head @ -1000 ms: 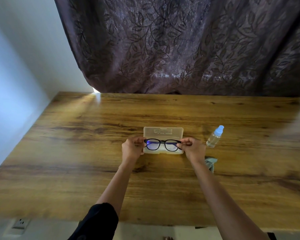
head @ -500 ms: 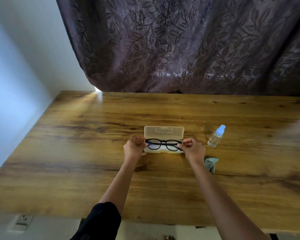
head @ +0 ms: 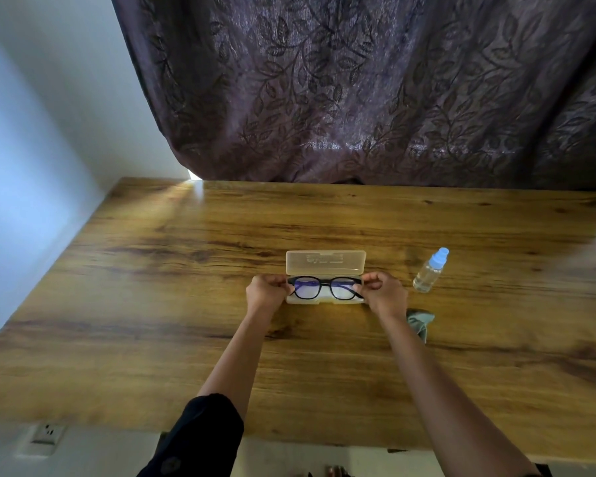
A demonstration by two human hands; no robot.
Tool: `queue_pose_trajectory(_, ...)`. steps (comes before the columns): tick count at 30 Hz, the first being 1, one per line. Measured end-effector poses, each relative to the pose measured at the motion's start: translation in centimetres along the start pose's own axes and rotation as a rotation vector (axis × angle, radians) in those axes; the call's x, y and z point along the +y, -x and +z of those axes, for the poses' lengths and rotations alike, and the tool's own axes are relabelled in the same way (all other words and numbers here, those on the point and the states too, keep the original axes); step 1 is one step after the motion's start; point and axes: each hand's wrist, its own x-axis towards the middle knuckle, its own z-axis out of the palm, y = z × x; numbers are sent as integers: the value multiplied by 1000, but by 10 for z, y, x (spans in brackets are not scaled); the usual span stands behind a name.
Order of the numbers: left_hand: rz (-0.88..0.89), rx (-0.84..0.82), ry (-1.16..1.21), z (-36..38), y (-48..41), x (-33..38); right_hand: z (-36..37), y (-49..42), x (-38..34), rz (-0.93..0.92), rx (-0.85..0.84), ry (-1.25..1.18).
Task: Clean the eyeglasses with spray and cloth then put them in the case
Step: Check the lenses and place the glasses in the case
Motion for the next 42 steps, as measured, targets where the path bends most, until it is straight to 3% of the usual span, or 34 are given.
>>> queue_pose_trajectory(7, -64, -14, 123, 0, -1, 1, -3, -2, 0, 48, -53, -72)
queue_pose_trajectory(15, -36, 23, 37, -2, 4, 7, -4, -5, 2, 74, -88, -154)
queue_pose_trajectory(29, 336, 148, -151, 12, 24, 32, -27, 5, -6, -5, 38, -229)
queue_pose_trajectory(38, 484, -16, -154, 55, 49, 59, -65, 16, 8, -30, 180, -197)
queue_pose_trajectory(42, 543, -163, -183, 84, 66, 66, -83, 21, 21, -14, 245, -123)
